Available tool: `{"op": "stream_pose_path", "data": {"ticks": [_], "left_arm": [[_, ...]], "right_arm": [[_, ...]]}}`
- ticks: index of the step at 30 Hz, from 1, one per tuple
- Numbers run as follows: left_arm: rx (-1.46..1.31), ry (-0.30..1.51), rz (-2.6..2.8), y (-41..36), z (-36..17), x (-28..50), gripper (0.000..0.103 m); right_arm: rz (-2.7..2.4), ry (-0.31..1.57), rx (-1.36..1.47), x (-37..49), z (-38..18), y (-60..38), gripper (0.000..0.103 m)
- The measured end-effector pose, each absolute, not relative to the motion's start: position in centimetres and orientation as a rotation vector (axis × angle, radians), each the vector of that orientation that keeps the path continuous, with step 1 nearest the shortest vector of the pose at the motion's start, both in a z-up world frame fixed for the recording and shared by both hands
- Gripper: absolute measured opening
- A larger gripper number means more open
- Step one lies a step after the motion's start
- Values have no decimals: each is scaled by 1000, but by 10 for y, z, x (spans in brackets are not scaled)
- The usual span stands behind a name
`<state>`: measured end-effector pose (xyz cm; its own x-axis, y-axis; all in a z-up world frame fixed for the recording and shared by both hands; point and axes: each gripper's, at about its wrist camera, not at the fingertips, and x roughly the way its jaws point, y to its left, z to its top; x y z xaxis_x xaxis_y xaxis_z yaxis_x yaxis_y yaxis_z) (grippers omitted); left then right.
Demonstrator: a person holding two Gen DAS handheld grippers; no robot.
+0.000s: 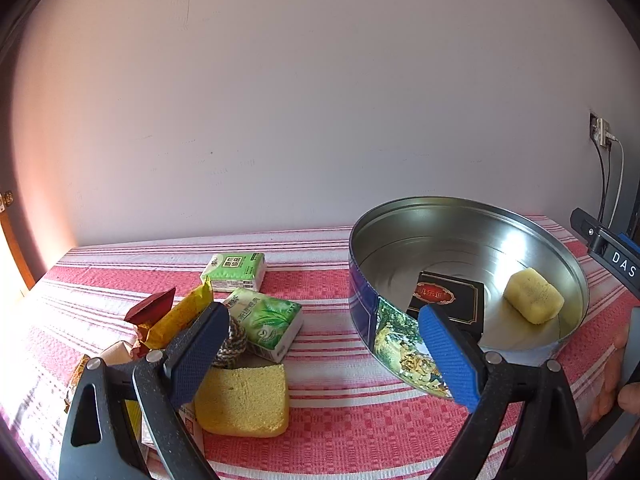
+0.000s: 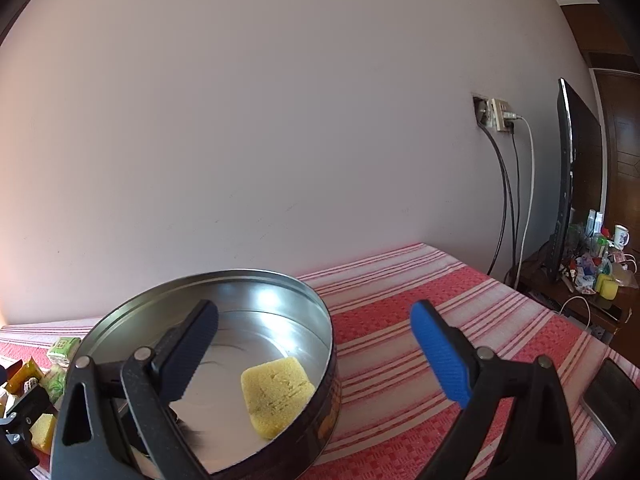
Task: Organize objects
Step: 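Withdraw both tools from the tin back toward the pile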
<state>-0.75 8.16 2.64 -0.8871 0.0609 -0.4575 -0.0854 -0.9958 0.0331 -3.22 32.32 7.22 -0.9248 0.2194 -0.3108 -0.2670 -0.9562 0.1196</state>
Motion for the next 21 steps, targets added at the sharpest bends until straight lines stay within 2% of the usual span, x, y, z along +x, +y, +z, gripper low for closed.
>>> {"op": "stream_pose_path", "data": {"ticks": [10,21], "left_arm": [[-738,121,2979,67,19,4,97],[-785,75,3013,24,18,16,97]], "right_arm": [[2824,260,-391,-1,76,305,99],[2869,216,-409,21,75,265,100]]}}
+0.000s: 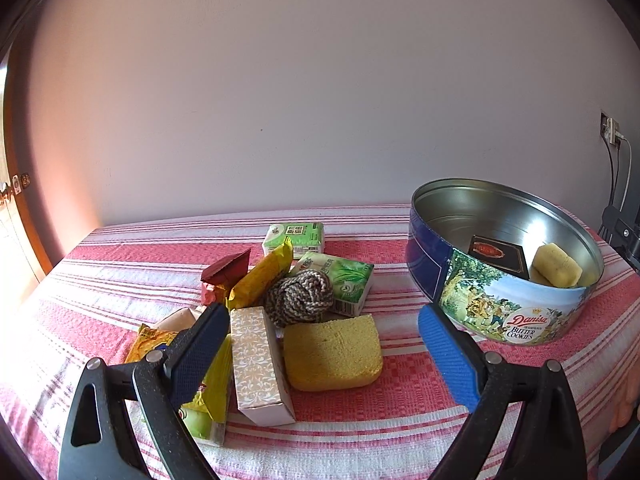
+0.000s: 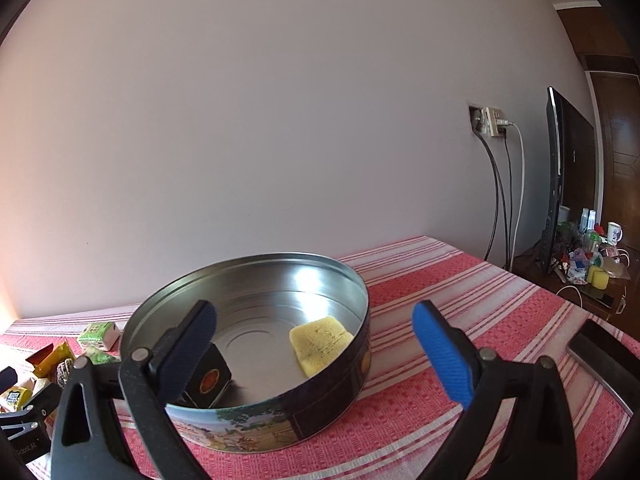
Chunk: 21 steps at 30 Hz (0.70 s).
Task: Organize objects
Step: 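Withdraw both tools from the tin back toward the pile, then grasp the yellow XianWei cracker pack with the left tool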
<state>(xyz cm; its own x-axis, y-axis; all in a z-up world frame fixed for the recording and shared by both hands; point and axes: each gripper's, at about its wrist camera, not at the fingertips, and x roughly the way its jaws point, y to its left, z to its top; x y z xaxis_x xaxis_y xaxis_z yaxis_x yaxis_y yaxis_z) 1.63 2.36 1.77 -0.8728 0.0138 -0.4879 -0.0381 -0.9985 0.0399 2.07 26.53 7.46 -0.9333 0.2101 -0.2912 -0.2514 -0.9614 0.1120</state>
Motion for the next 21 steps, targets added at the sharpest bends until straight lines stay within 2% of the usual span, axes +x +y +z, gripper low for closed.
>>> {"op": "stream_pose_path", "data": {"ticks": [21], "left_arm": [[-938,-77,3081,-75,13,24,97]], "right_arm": [[3090,59,-583,26,62,142,100]]}}
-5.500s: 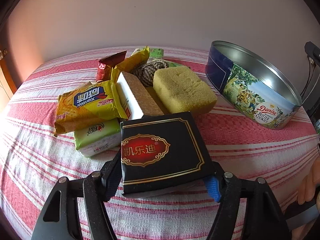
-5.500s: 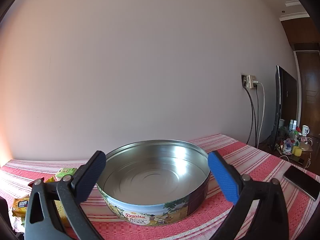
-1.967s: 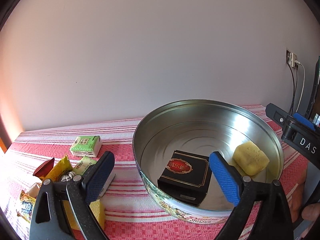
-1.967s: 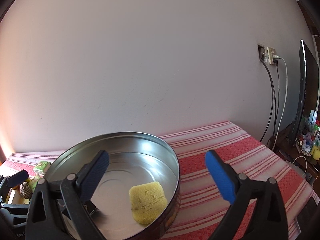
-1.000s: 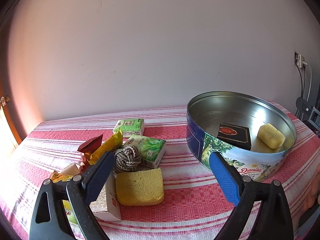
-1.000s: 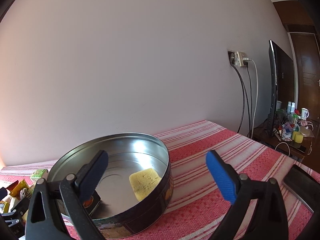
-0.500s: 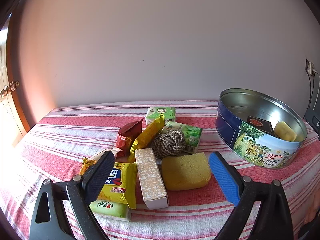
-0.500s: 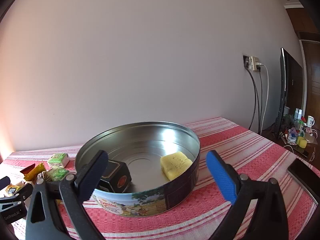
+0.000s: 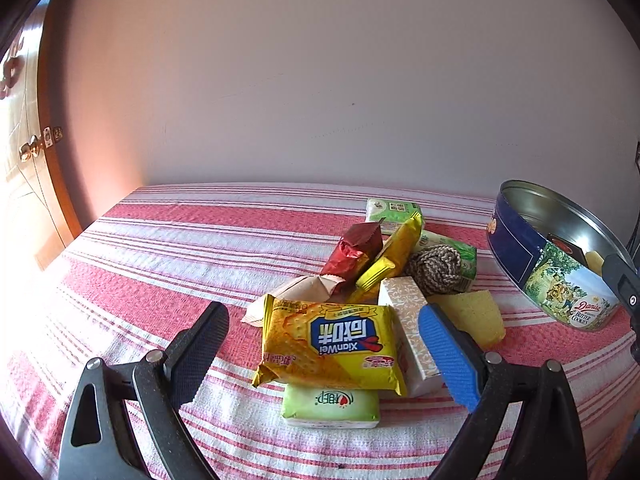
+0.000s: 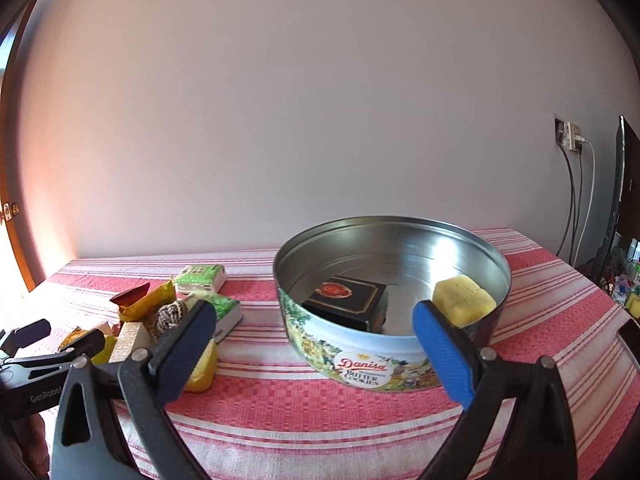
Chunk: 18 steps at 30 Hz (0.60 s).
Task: Organize objects
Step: 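Grasp the yellow XianWei cracker pack with the left tool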
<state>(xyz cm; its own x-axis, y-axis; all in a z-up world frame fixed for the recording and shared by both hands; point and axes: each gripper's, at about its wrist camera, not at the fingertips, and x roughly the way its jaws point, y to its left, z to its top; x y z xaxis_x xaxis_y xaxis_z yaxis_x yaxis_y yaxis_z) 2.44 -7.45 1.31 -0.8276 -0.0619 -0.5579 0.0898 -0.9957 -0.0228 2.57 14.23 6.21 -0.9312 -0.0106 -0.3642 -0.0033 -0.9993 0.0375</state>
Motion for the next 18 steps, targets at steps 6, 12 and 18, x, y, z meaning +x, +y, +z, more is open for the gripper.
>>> {"op": "stream_pose_path", "data": {"ticks": [6,12,18], "left_arm": [[1018,147,-2888,-89,3,13,97],[1098,58,-2893,-75,-1,4,97],[1157,119,-2853,-82,-6,-3,97]], "right_arm": [[-2996,-15,633,21,57,109,100],[-2961,54,680,20,54,92,100],[-2947,-24,729,16,52,101,100]]}}
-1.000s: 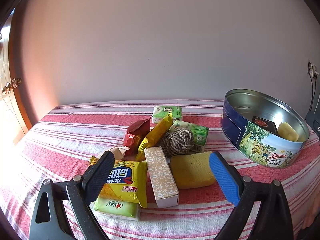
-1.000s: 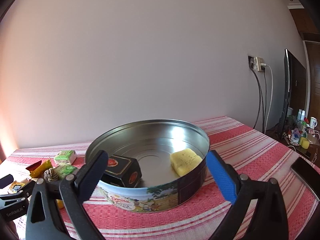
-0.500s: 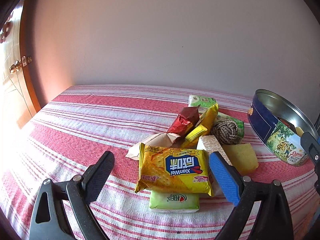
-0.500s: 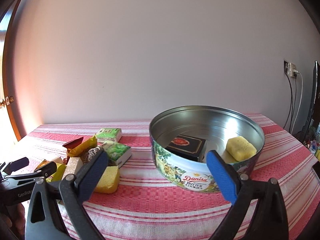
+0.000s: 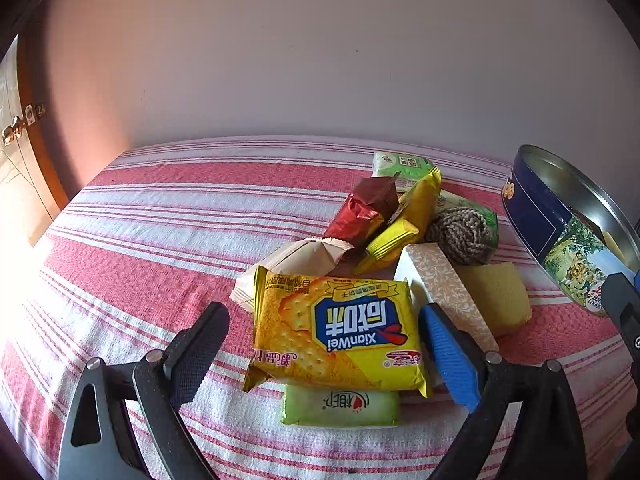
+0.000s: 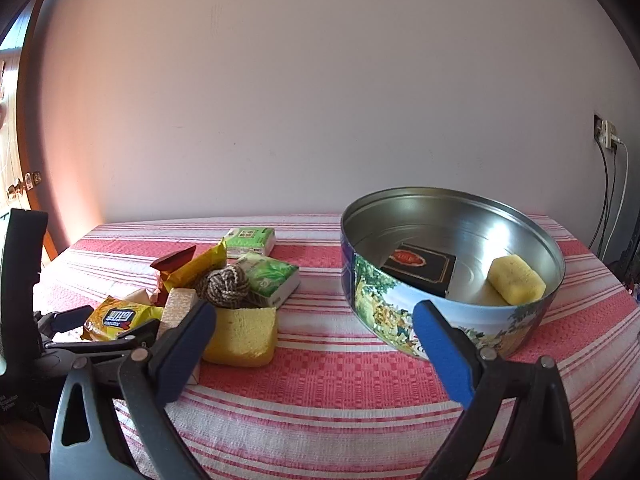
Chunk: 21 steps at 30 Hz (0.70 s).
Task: Organize objects
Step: 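Grasp the yellow XianWei cracker pack with the left tool, then grasp the white patterned box with the right tool while the left tool holds the cracker pack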
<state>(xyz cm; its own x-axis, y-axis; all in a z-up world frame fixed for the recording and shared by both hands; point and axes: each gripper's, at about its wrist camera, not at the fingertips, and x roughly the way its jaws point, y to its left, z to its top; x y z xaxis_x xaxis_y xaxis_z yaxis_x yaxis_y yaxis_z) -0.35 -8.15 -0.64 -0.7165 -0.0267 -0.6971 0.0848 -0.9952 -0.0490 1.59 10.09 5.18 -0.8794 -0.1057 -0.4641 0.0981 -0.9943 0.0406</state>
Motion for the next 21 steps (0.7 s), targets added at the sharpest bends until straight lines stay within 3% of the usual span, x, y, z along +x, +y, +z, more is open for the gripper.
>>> {"op": "stream_pose_path", "data": {"ticks": [2,3,5,9,14,21], "left_arm": [[1193,204,-2851,-92,-10,-6,93],[1206,235,-2852,-95,-11,-7,82],[1234,287,-2864,-99,-14,-8,74],[1161,316,-2885,-104,-8,0,72],[837,416,-2867,-130,20,20,72],[814,459,-2720,-163,17,15,72]], "right_arm": [[-2943,-40,746,13,51,103,100],[-2938,-43,757,12,51,102,100],[-2933,-48,776,10,49,103,100],[-2923,-59,799,8,48,104,100],[-2869,-50,850,7,45,97,98],[-2678,-29,884,6,39,50,78]]}}
